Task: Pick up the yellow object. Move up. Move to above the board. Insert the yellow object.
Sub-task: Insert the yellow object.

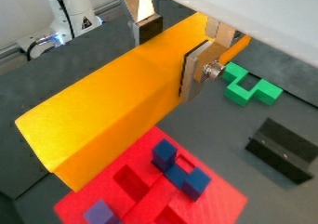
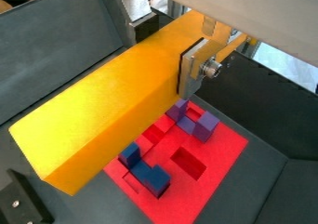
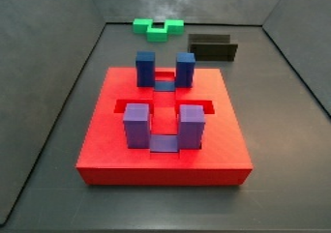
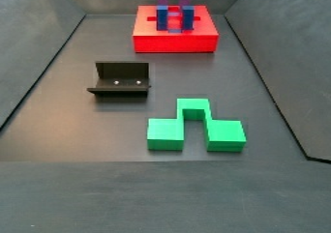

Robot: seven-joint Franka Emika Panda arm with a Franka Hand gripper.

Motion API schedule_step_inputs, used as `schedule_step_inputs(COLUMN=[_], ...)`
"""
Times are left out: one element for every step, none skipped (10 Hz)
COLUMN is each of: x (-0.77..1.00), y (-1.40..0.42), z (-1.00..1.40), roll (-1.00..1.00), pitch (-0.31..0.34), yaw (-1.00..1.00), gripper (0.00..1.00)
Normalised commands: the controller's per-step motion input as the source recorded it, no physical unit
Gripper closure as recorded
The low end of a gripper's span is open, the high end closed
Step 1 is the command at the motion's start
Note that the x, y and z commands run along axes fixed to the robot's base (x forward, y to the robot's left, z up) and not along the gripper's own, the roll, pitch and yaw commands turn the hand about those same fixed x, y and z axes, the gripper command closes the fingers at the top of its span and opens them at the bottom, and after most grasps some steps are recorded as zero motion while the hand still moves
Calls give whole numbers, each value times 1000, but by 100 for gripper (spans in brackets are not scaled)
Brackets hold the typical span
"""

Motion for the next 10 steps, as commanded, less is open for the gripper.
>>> schedule_step_inputs(x=[54,31,29,43,154,169,0,-71,-69,0], y=[-17,-14,-14,-17,-111,-217,-300,-337,-351,-274], z=[-57,-54,-86,-220,-126,-114,-180,-371,-723,-757], roll=[-34,-13,-7,-89,-156,-186,-190,-96,66,169], pitch=[-57,-31,-29,-141,-284,-376,-446,-427,-193,-53], yaw=[0,0,0,-3,-51,-177,-309,-266,-51,0], gripper=[100,100,100,100,100,100,100,100,100,100])
